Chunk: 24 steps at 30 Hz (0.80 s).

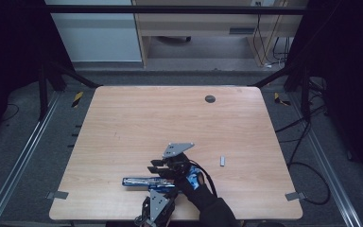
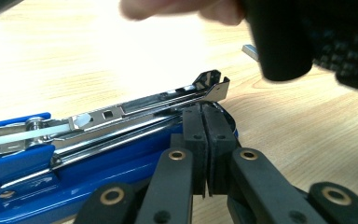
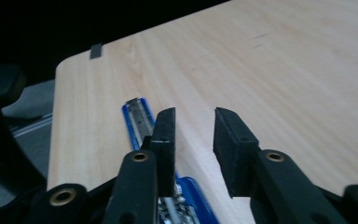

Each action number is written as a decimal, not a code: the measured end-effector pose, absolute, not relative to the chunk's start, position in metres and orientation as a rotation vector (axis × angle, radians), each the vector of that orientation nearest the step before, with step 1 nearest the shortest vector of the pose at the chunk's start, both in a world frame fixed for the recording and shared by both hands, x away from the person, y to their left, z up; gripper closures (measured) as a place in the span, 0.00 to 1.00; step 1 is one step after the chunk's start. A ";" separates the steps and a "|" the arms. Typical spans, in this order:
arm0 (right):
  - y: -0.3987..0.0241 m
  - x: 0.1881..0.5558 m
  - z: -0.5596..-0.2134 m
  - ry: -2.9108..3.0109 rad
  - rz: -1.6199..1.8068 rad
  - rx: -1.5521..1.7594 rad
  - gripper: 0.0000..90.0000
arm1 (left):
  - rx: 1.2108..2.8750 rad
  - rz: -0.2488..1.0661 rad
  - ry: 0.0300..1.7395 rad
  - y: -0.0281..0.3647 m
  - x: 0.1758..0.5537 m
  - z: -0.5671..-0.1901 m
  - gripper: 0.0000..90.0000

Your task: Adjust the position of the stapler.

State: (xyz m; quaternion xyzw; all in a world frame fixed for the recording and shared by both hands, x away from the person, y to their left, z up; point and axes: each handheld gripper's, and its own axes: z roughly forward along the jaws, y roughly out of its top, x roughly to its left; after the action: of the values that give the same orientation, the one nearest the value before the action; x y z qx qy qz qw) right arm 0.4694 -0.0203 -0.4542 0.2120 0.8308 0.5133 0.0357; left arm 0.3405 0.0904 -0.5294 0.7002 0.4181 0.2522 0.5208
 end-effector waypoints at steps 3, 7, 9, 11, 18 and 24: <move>-0.029 0.471 -0.450 2.514 1.578 0.674 0.70 | 1.673 0.602 0.998 0.093 0.341 -0.525 0.96; -0.057 0.474 -0.439 2.396 1.593 0.718 0.61 | 1.679 0.579 0.987 0.104 0.346 -0.511 0.92; -0.062 0.475 -0.437 2.378 1.591 0.728 0.60 | 1.678 0.568 0.982 0.107 0.347 -0.507 0.91; -0.079 0.475 -0.434 2.342 1.583 0.753 0.58 | 1.684 0.564 0.961 0.115 0.351 -0.493 0.88; -0.111 0.472 -0.436 2.277 1.542 0.795 0.51 | 1.747 0.521 0.896 0.126 0.370 -0.468 0.78; -0.138 0.470 -0.440 2.249 1.487 0.878 0.44 | 1.770 0.525 0.856 0.135 0.390 -0.444 0.66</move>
State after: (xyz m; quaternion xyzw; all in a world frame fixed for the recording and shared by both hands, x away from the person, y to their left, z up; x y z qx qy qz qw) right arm 0.4697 -0.1376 -0.4405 0.3059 0.7839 0.5182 0.1527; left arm 0.3905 0.1353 -0.4437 0.7401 0.3579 0.2196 0.5253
